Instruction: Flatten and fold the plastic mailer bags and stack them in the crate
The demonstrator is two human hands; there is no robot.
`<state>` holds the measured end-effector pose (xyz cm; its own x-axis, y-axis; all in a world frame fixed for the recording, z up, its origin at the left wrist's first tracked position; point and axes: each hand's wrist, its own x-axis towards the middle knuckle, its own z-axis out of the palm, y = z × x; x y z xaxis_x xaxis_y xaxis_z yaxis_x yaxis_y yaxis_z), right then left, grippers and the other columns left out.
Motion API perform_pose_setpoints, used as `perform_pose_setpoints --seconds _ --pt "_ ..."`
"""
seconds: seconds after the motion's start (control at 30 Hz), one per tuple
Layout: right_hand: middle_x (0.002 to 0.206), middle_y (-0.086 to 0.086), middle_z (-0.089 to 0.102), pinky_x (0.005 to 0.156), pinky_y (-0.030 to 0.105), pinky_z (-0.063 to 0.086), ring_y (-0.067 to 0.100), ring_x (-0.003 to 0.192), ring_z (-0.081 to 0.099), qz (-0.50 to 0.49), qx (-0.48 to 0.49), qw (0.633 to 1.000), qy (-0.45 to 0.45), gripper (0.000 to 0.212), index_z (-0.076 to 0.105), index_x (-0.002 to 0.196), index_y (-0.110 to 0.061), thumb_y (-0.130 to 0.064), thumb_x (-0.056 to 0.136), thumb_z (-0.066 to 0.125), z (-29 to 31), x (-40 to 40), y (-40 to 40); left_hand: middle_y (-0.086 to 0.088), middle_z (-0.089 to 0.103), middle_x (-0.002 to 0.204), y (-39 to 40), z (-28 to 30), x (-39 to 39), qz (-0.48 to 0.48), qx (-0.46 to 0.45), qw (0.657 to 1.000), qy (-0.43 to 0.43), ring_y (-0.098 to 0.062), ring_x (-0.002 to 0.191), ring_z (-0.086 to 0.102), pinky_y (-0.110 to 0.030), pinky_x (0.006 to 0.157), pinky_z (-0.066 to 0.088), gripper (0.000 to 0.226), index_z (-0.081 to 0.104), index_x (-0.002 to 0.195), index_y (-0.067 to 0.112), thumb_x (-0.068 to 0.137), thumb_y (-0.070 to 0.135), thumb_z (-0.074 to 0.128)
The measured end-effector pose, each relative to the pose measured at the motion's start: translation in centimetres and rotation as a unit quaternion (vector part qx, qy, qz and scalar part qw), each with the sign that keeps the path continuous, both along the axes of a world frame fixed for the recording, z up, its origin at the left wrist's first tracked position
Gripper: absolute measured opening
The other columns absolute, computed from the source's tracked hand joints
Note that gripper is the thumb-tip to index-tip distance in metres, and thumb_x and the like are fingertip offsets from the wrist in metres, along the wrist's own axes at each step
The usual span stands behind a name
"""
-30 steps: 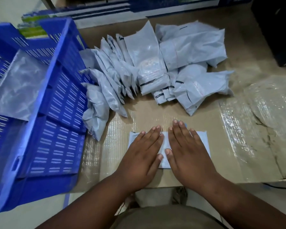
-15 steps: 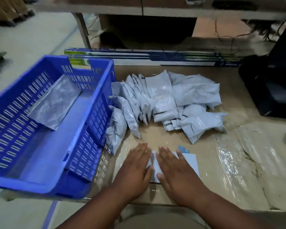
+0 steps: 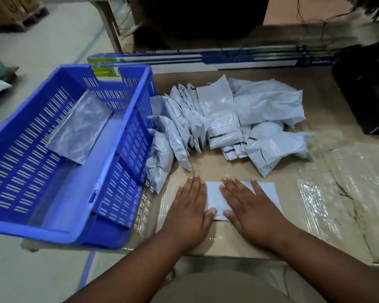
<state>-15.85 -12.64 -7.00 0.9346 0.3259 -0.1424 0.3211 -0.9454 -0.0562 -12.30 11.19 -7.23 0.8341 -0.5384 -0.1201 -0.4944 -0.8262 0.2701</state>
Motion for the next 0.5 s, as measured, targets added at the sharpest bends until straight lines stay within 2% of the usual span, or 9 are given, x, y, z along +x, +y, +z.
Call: perform_pose_setpoints --seconds 0.1,0.17,0.2,0.37,0.43,0.5 --pt "0.176 0.008 0.012 0.128 0.052 0.008 0.024 0.162 0.015 -0.035 0.019 0.999 -0.016 0.066 0.023 0.167 -0.015 -0.045 0.108 0.028 1.6 -0.3 -1.0 -0.012 0.010 0.177 0.7 1.2 -1.0 -0.031 -0.031 0.997 -0.070 -0.023 0.165 0.003 -0.045 0.133 0.013 0.080 0.023 0.167 0.007 0.107 0.055 0.041" --pt "0.176 0.008 0.008 0.131 0.049 0.008 0.023 0.163 0.009 -0.012 0.038 0.999 -0.015 0.070 0.020 0.168 -0.015 -0.039 0.103 0.032 2.3 -0.9 0.1 -0.012 0.023 0.175 1.8 1.5 -1.9 -0.051 -0.043 0.992 -0.104 -0.023 0.164 0.014 -0.045 0.131 0.022 0.075 0.034 0.164 0.006 0.104 0.050 0.050" --pt "0.177 0.007 0.004 0.132 0.049 0.008 0.022 0.163 0.004 0.002 0.047 0.999 -0.004 0.072 0.017 0.168 -0.016 -0.039 0.102 0.033 2.3 -1.1 0.8 -0.011 0.023 0.175 2.2 1.6 -2.2 -0.060 -0.041 0.991 -0.109 -0.022 0.164 0.014 -0.045 0.131 0.024 0.075 0.036 0.163 0.007 0.104 0.049 0.051" --pt "0.177 0.008 -0.002 0.129 0.055 0.018 0.025 0.163 -0.006 -0.003 0.043 0.999 0.017 0.078 0.013 0.169 -0.014 -0.053 0.104 0.034 0.6 -1.9 3.0 -0.008 -0.001 0.178 1.5 2.1 -0.5 -0.104 0.005 0.991 -0.089 -0.018 0.164 -0.006 -0.045 0.133 0.012 0.082 0.017 0.169 0.011 0.103 0.051 0.043" --pt "0.177 0.006 -0.002 0.129 0.054 0.017 0.024 0.163 -0.008 -0.003 0.053 0.998 0.017 0.080 0.011 0.169 -0.014 -0.054 0.104 0.035 0.1 -2.0 2.9 -0.008 -0.009 0.178 0.7 1.8 0.5 -0.121 0.015 0.990 -0.070 -0.019 0.164 -0.012 -0.046 0.133 0.010 0.087 0.008 0.170 0.011 0.102 0.053 0.042" --pt "0.177 0.003 -0.002 0.130 0.051 0.014 0.021 0.163 -0.010 0.003 0.075 0.997 0.015 0.081 0.011 0.169 -0.016 -0.056 0.103 0.037 0.3 -1.8 2.6 -0.009 -0.011 0.177 0.1 1.0 0.8 -0.136 0.008 0.989 -0.061 -0.021 0.164 -0.011 -0.050 0.132 0.013 0.092 0.003 0.170 0.010 0.102 0.054 0.046"
